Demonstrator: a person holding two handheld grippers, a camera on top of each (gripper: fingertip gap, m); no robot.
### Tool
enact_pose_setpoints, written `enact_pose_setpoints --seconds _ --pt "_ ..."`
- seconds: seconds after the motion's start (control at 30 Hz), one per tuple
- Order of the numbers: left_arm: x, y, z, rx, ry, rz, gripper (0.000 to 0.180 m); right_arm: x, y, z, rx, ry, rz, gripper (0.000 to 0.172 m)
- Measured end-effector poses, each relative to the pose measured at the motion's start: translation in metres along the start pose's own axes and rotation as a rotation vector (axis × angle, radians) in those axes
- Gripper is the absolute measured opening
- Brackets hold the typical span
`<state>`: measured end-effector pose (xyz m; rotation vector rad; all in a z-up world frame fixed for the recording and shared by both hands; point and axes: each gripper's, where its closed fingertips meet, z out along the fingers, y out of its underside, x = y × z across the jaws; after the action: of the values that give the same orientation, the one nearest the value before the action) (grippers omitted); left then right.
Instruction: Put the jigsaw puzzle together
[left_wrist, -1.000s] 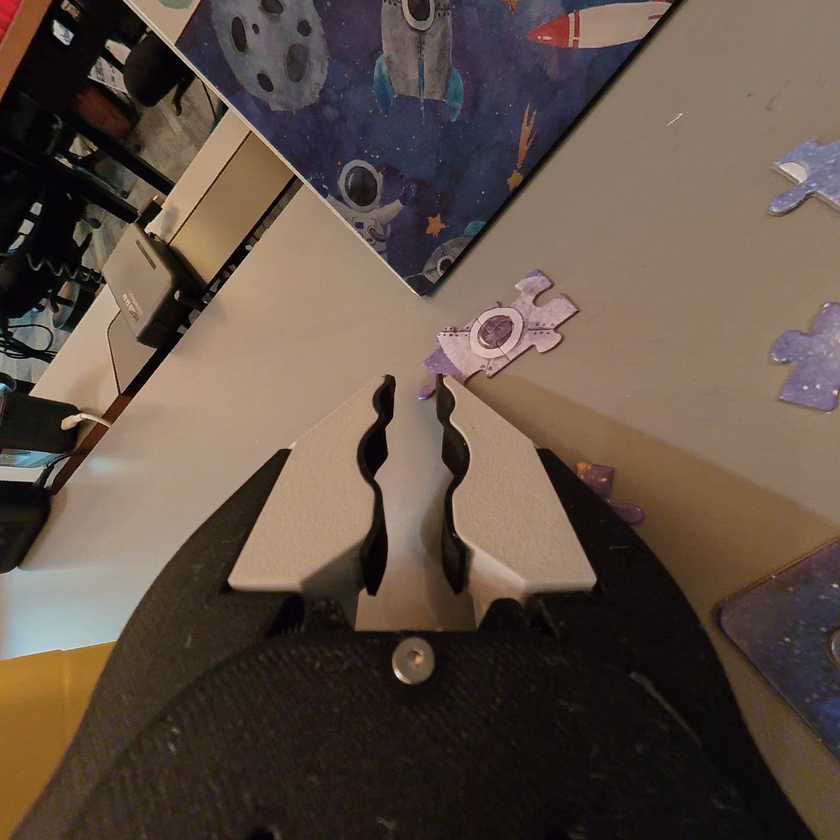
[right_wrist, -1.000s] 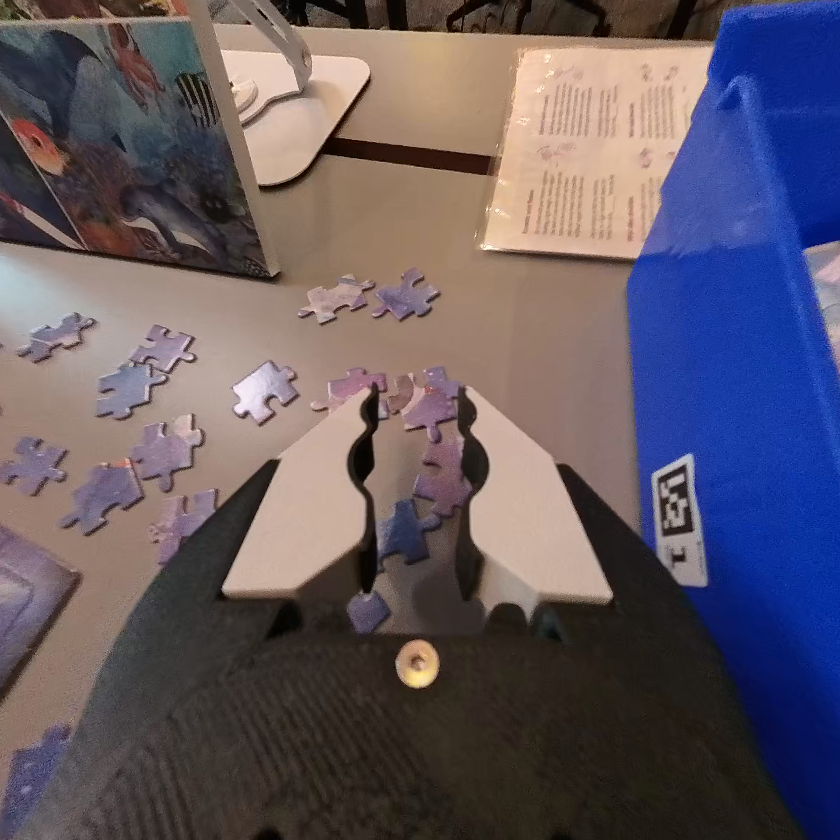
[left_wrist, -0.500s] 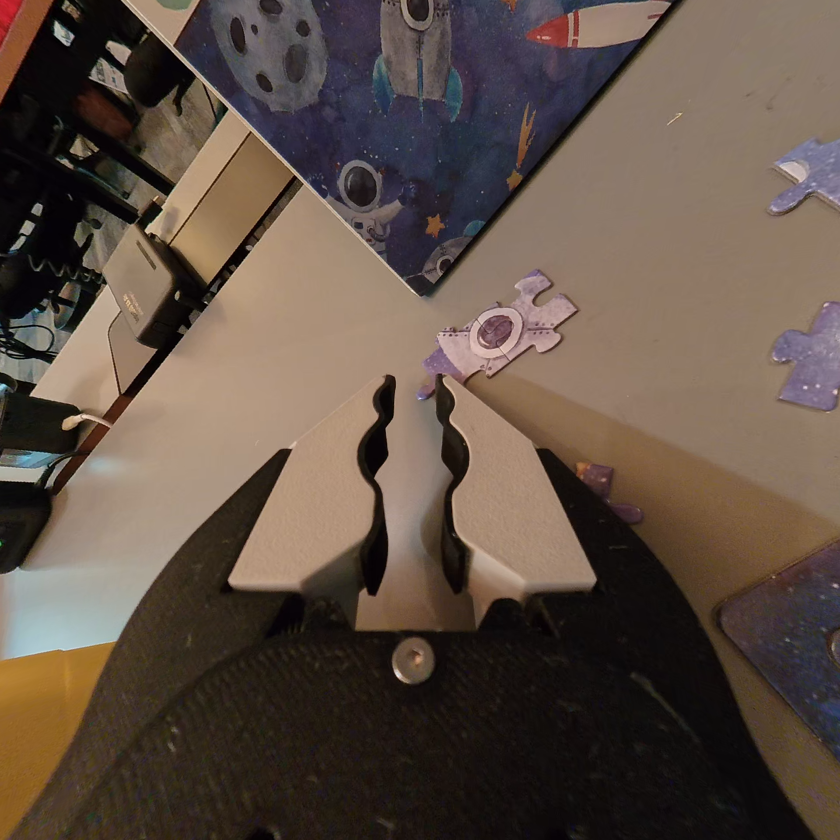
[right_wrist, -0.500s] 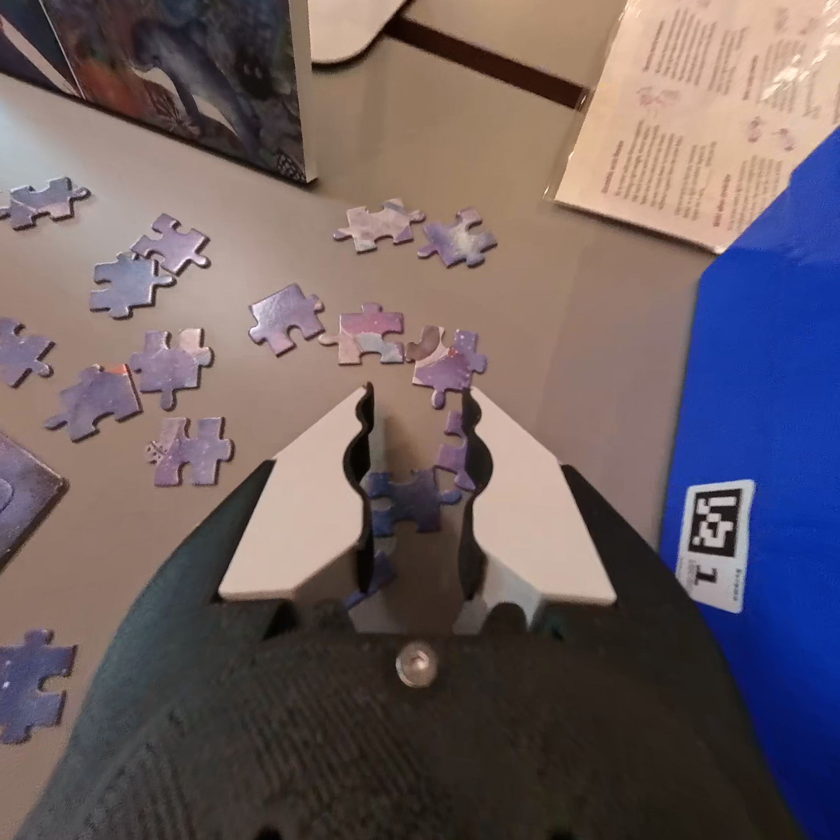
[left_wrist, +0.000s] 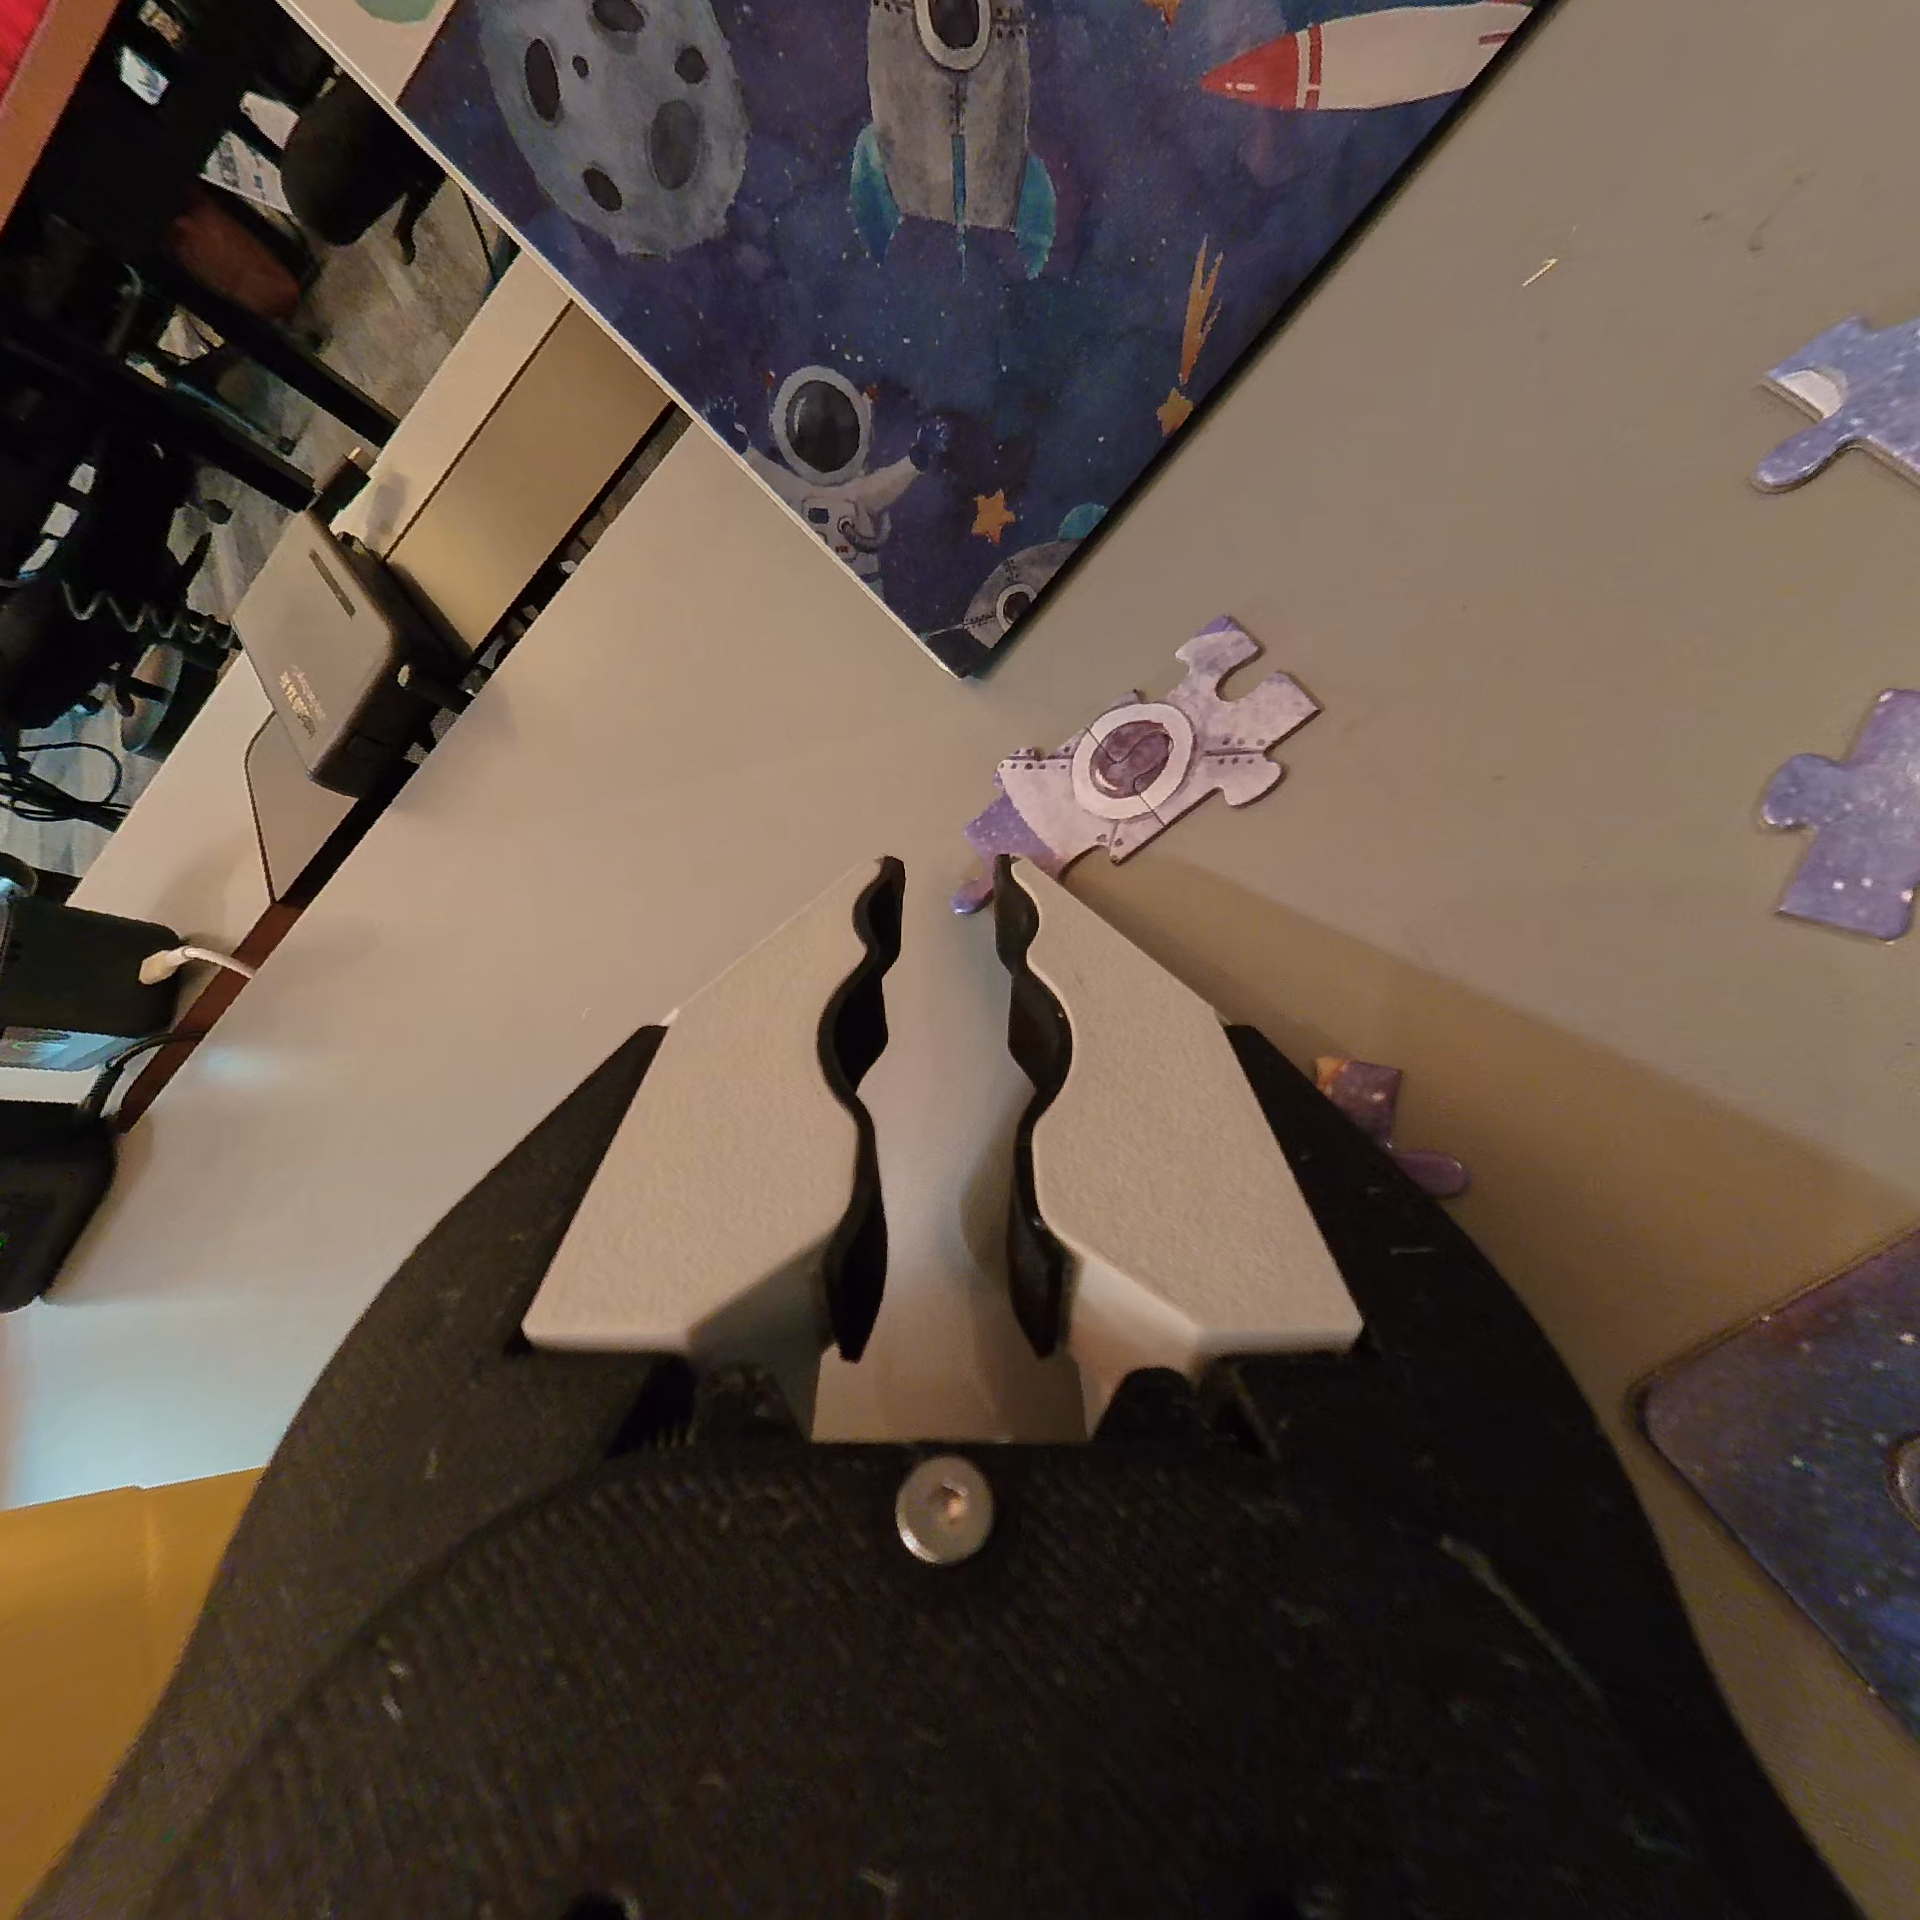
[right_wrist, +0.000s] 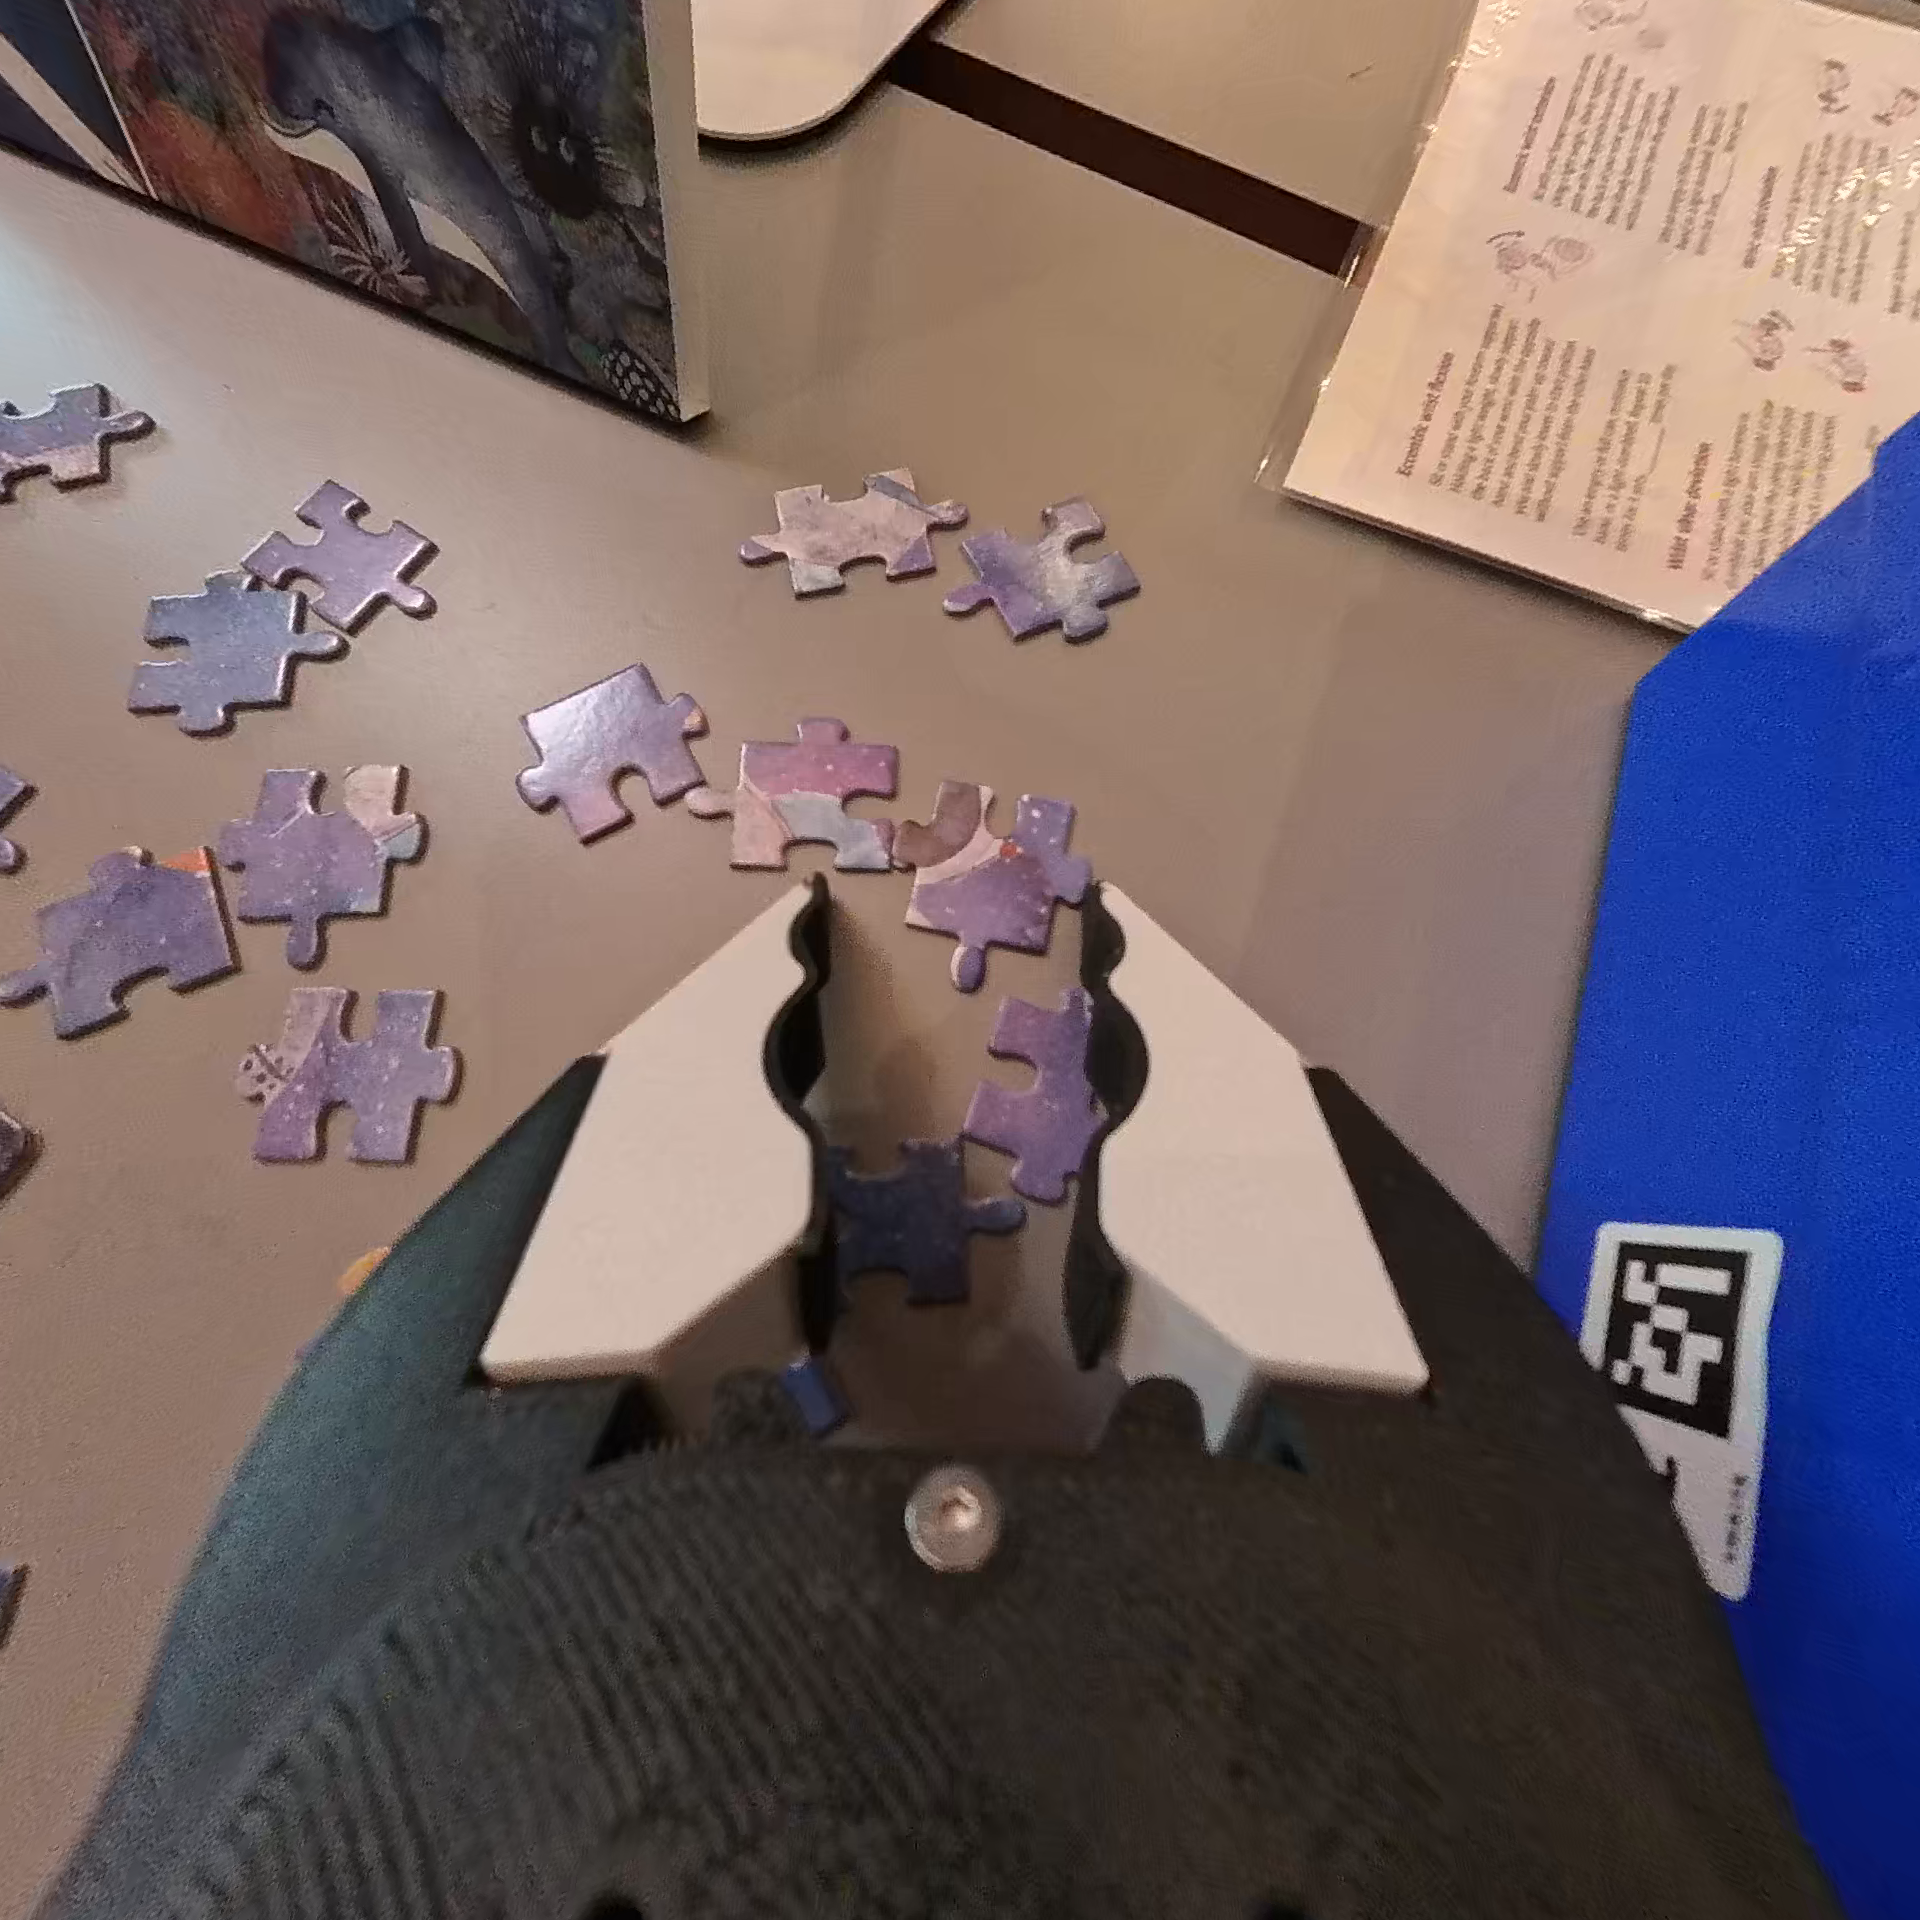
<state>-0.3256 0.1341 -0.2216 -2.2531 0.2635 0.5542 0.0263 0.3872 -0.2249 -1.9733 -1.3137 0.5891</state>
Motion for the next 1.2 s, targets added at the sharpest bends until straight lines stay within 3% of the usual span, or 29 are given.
enact_pose_setpoints --seconds 0.17,0.37,0.57,0.67,0.8,0.97,1.07,1.2 --pt "0.0 0.0 0.0 0.0 0.0 0.001 0.018 0.003 0.002 -0.003 0.002 0.011 0.02 0.026" --pt "0.0 0.0 0.0 0.0 0.001 0.0 0.018 0.0 0.001 -0.006 0.013 0.008 0.007 0.025" --pt "0.0 0.0 0.0 0.0 0.001 0.0 0.018 -0.025 -0.032 -0.032 0.162 -0.047 0.0 0.025" --pt "0.0 0.0 0.0 0.0 0.002 -0.002 0.018 -0.074 -0.056 -0.049 0.247 -0.164 -0.029 0.025" --pt "0.0 0.0 0.0 0.0 0.001 -0.002 0.018 -0.186 -0.078 -0.055 0.283 -0.425 -0.127 0.025" --pt "0.0 0.0 0.0 0.0 0.0 0.001 0.018 -0.317 -0.045 -0.041 0.113 -0.665 -0.307 0.025" --pt "0.0 0.0 0.0 0.0 0.0 0.001 0.018 -0.353 -0.022 -0.032 0.031 -0.678 -0.409 0.025" --pt "0.0 0.0 0.0 0.0 0.0 0.002 0.018 -0.368 -0.006 -0.025 -0.021 -0.677 -0.459 0.025"
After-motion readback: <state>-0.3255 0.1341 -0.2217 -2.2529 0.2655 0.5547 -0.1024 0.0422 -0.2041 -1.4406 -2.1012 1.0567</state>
